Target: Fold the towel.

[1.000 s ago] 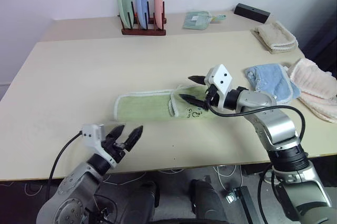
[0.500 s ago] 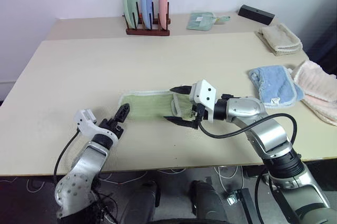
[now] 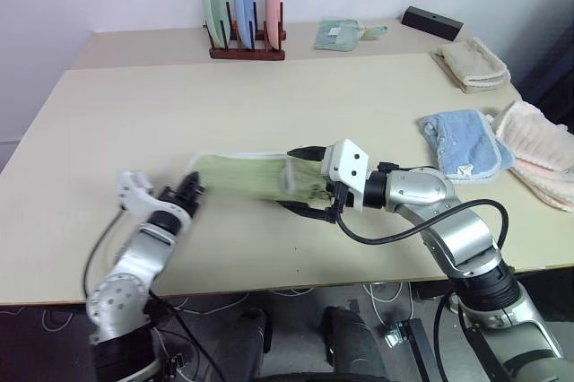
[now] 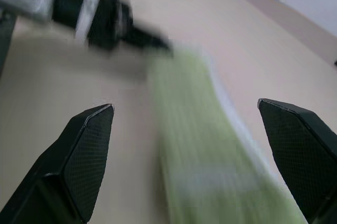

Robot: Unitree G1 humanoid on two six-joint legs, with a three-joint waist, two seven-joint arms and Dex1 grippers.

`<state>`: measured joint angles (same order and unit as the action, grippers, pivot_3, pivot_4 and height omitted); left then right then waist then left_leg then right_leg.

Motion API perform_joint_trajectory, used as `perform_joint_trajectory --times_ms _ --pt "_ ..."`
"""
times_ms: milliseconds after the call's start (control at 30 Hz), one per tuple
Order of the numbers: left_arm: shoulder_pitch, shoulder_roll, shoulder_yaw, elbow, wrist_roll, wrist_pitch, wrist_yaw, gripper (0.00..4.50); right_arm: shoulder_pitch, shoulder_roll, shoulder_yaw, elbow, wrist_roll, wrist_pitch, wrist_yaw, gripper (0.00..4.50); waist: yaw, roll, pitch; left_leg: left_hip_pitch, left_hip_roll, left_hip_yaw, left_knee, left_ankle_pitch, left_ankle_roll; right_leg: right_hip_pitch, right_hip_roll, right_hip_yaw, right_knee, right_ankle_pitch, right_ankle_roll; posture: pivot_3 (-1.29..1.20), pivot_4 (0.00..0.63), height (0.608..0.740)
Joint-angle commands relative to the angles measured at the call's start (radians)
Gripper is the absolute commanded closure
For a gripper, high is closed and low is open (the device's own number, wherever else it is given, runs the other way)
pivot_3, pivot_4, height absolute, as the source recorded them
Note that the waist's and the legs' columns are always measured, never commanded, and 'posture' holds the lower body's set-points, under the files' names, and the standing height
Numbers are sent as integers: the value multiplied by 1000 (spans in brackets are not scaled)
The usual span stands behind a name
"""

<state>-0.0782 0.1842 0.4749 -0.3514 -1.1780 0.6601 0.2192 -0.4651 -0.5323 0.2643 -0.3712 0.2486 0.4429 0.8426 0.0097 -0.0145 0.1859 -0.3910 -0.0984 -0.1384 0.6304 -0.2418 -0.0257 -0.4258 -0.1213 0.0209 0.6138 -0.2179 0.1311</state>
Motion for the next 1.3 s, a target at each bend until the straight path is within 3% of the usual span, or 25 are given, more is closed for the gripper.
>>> perform_joint_trajectory --times_ms 33,200,467,733,967,1067,1233,1300 --pt "18 97 103 -48 -25 -44 -64 4478 1 -12 -29 -36 4 -11 2 0 2 0 0 0 1 0 0 0 -1 0 1 0 0 0 0 0 150 740" --pt "16 261 106 -71 3 -29 -190 4478 -5 -16 -16 -4 -14 -35 11 0 5 -1 0 0 2 0 0 -1 -1 0 2 0 -1 -1 -3 0 150 740" --pt "-38 401 -187 -236 104 37 -420 4478 -2 -6 -8 27 -35 -60 14 0 1 -1 1 0 2 3 0 -1 -1 1 2 0 -1 0 -3 0 150 740" --pt "-97 384 -567 -137 394 38 -565 4478 20 -3 -10 34 -52 -79 5 0 -2 -1 1 0 3 5 0 -1 -2 0 3 0 -1 0 -3 0 150 740" --pt "-104 320 -607 -66 498 14 -615 4478 41 -10 -19 20 -57 -82 -1 0 1 -1 1 0 4 3 0 -1 -1 0 3 0 -1 0 -2 0 150 740" --pt "-91 290 -559 -73 469 27 -621 3546 44 -13 -22 25 -65 -86 -2 0 1 -1 1 0 4 2 0 -1 -1 0 3 0 -1 1 -2 0 150 740" --pt "-35 293 -401 -156 319 88 -617 1021 42 -14 -29 35 -73 -83 -7 0 -4 -1 1 0 4 1 -1 -1 -2 -1 3 0 -1 1 -1 0 150 740" --pt "13 323 -307 -197 241 116 -618 1021 39 -3 -43 37 -58 -67 -16 0 -6 -1 1 0 5 1 -1 -1 -2 -1 3 0 -1 1 -1 0 150 740"
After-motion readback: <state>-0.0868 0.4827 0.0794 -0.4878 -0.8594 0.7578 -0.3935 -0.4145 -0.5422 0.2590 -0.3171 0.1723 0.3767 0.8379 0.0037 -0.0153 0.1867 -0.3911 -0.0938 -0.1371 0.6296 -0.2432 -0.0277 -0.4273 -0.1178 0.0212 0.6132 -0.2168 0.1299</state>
